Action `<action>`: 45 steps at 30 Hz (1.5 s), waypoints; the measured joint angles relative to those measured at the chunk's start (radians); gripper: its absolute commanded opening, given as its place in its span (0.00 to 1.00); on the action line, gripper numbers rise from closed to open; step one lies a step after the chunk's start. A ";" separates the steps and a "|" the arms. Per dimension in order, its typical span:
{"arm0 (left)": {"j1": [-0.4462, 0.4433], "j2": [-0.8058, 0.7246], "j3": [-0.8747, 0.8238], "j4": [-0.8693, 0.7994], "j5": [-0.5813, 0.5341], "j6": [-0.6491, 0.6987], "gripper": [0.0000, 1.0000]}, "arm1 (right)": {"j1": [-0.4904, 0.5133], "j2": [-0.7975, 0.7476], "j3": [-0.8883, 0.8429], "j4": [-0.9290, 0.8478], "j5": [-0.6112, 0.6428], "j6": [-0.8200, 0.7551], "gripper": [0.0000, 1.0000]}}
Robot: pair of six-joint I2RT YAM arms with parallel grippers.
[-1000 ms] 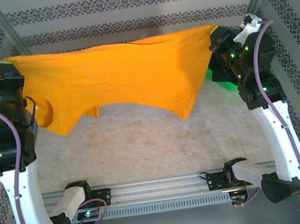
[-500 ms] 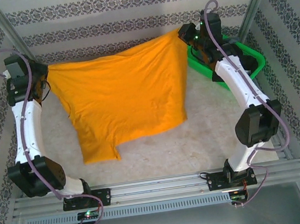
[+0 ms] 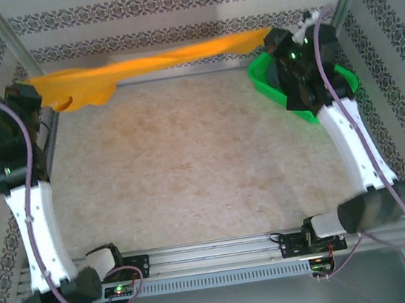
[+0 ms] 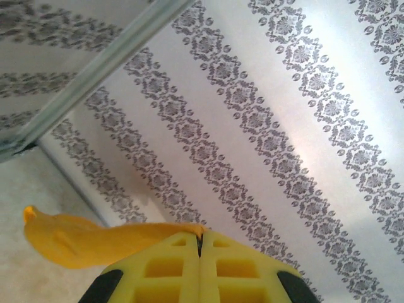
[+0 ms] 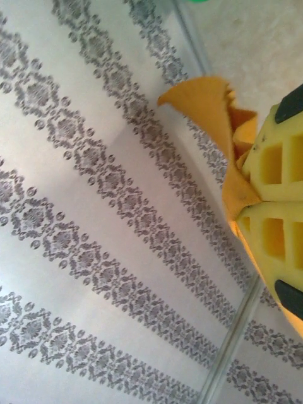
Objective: Fold and stack the t-shirts
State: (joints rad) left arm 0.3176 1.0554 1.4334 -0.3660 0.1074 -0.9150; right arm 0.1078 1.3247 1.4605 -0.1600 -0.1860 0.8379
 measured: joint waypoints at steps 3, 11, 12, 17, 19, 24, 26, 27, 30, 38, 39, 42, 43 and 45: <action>-0.029 -0.133 -0.232 0.035 -0.013 -0.003 0.05 | 0.014 -0.137 -0.225 -0.016 0.034 -0.001 0.01; -0.050 -0.146 -0.818 -0.135 -0.007 -0.060 0.66 | -0.012 -0.117 -0.725 -0.151 0.089 0.050 0.56; -0.050 -0.159 -0.824 -0.171 -0.008 -0.061 0.65 | -0.013 -0.107 -0.737 -0.182 0.092 0.050 0.55; -0.050 -0.224 -0.770 -0.259 -0.009 -0.058 0.52 | 0.016 -0.120 -0.736 -0.225 0.095 0.027 0.51; -0.051 -0.200 -0.734 -0.267 -0.006 -0.059 0.44 | 0.039 -0.121 -0.734 -0.227 0.098 0.014 0.49; -0.080 -0.007 -0.656 -0.217 0.031 -0.061 0.39 | 0.067 -0.027 -0.672 -0.214 0.097 -0.026 0.47; -0.118 0.124 -0.606 -0.174 0.044 -0.054 0.41 | 0.067 0.047 -0.623 -0.196 0.087 -0.043 0.47; -0.143 0.193 -0.577 -0.142 0.047 -0.046 0.44 | 0.067 0.087 -0.594 -0.183 0.079 -0.055 0.47; -0.188 0.357 -0.518 -0.041 0.068 -0.021 0.48 | 0.066 0.191 -0.509 -0.157 0.054 -0.089 0.47; -0.195 0.678 -0.330 0.089 0.100 0.061 0.42 | 0.017 0.323 -0.365 -0.118 -0.002 -0.134 0.47; -0.195 0.703 -0.312 0.093 0.101 0.075 0.41 | 0.011 0.331 -0.357 -0.117 -0.006 -0.135 0.47; -0.198 0.760 -0.280 0.110 0.106 0.110 0.39 | 0.002 0.339 -0.347 -0.119 -0.008 -0.137 0.47; -0.200 0.774 -0.278 0.117 0.111 0.122 0.38 | 0.002 0.339 -0.345 -0.119 -0.011 -0.138 0.47; -0.202 0.801 -0.271 0.118 0.119 0.140 0.38 | 0.000 0.339 -0.343 -0.119 -0.014 -0.138 0.47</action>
State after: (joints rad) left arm 0.1154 1.8561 1.1625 -0.2478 0.2260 -0.7746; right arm 0.1081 1.6638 1.1175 -0.2790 -0.2005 0.6994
